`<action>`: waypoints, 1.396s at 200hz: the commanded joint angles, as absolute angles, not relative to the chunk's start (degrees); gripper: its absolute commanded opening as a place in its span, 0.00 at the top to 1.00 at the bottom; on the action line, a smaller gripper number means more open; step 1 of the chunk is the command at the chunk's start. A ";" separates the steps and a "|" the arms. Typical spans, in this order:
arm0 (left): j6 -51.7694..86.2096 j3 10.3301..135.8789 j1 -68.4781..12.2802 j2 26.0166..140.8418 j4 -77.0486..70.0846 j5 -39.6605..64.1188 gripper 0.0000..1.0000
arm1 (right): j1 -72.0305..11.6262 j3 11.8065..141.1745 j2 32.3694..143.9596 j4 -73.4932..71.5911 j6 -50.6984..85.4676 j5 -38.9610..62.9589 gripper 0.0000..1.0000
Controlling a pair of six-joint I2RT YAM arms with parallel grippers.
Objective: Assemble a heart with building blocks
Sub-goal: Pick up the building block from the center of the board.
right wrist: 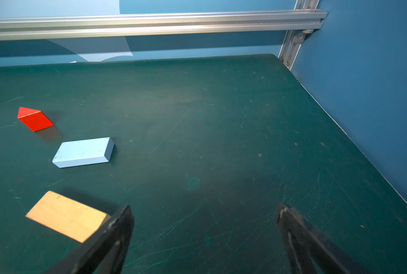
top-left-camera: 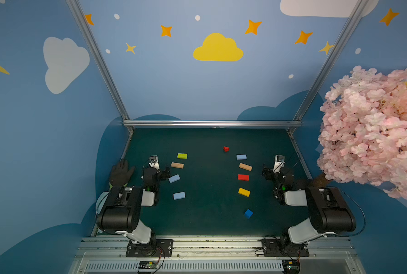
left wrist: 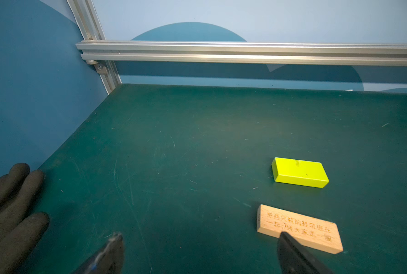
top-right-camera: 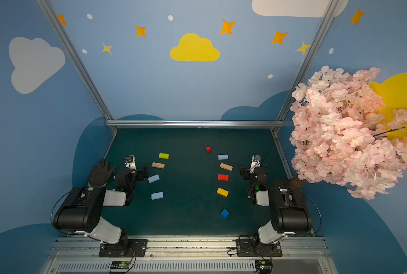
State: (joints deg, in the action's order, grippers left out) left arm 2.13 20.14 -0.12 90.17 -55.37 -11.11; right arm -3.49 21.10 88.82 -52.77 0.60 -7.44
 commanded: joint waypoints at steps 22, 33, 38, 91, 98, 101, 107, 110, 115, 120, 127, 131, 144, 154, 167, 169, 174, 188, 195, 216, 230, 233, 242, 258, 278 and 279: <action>2.11 20.21 -0.23 90.31 -55.81 -10.63 0.00 | -3.79 21.36 88.99 -53.61 0.01 -7.08 0.02; 2.11 20.18 -0.20 90.37 -55.81 -10.63 0.00 | -3.84 21.38 88.95 -53.49 0.00 -6.97 0.02; 2.11 20.20 -0.18 90.36 -55.81 -10.68 0.00 | -3.78 21.36 89.03 -53.51 0.00 -7.05 0.02; 2.20 20.21 -0.18 90.38 -55.68 -10.63 0.00 | -3.78 21.41 89.08 -53.45 0.00 -7.03 0.02; 2.20 20.17 -0.19 90.38 -55.66 -10.59 0.00 | -3.83 21.40 89.08 -53.37 0.03 -7.04 0.02; 2.20 20.19 -0.24 90.35 -55.73 -10.63 0.00 | -3.71 21.44 89.12 -53.32 0.09 -6.99 0.02; 2.20 20.21 -0.18 90.42 -55.71 -10.63 0.00 | -3.69 21.72 89.19 -53.02 0.12 -6.89 0.02; 2.15 20.21 -0.18 90.40 -55.67 -10.59 0.00 | -3.65 21.73 89.21 -52.96 0.14 -6.94 0.02; 2.28 20.38 -0.10 90.46 -55.43 -10.36 0.00 | -3.65 21.87 89.21 -52.75 0.21 -6.90 0.02; 2.30 20.43 0.04 90.50 -55.43 -10.10 0.00 | -3.60 21.80 89.21 -52.73 0.25 -6.86 0.02; 2.62 20.59 0.33 90.51 -54.95 -9.47 0.00 | -3.69 21.80 89.21 -52.74 0.20 -6.85 0.02; 2.55 20.87 0.43 90.60 -54.55 -9.45 0.00 | -3.63 21.80 89.21 -52.76 0.24 -6.83 0.02; 2.46 20.48 0.52 89.82 -54.47 -8.55 0.00 | -3.52 21.69 89.13 -52.77 0.31 -6.75 0.02; 1.95 20.76 0.51 88.75 -53.51 -8.09 0.00 | -3.97 21.27 88.57 -53.68 0.05 -8.26 0.02; 0.80 23.38 -0.08 84.28 -45.63 -8.27 0.00 | -5.98 24.36 83.48 -44.10 -0.40 -14.30 0.02; 0.53 23.93 -0.24 83.52 -43.82 -8.40 0.00 | -6.15 25.40 82.50 -41.61 -0.60 -14.63 0.02; 0.24 26.01 -0.59 81.17 -38.31 -8.65 0.00 | -6.90 28.06 80.20 -34.05 -1.15 -14.93 0.02; -0.11 32.13 -1.06 77.13 -25.57 -9.02 0.00 | -7.73 37.74 76.30 -15.60 -2.35 -9.36 0.02; -0.09 34.87 -1.30 76.03 -20.83 -9.84 0.00 | -7.82 42.69 75.36 -9.01 -3.46 -3.76 0.02; 4.99 41.46 -2.33 74.09 -11.50 -10.72 0.00 | -9.68 51.21 75.95 -2.82 -6.53 9.05 0.03; 9.53 45.93 -3.16 74.19 -4.66 -10.56 0.00 | -11.88 59.07 78.62 3.95 -8.19 14.92 0.03; 10.25 46.81 -3.31 74.41 -3.19 -10.47 0.00 | -12.39 61.13 79.64 6.00 -8.81 16.11 0.03; 12.24 49.46 -3.87 75.47 0.40 -10.31 0.00 | -14.13 66.80 83.21 11.53 -10.87 18.88 0.09; 14.71 51.91 -4.64 77.80 3.08 -7.03 0.00 | -16.40 78.85 91.72 21.70 -14.66 23.98 0.17; 16.04 54.76 -5.76 80.81 6.21 -1.43 0.00 | -18.11 98.05 106.00 37.26 -19.86 28.93 0.11; 16.10 55.06 -5.82 80.97 6.44 -1.24 0.00 | -18.19 99.34 106.83 38.14 -20.13 28.84 0.11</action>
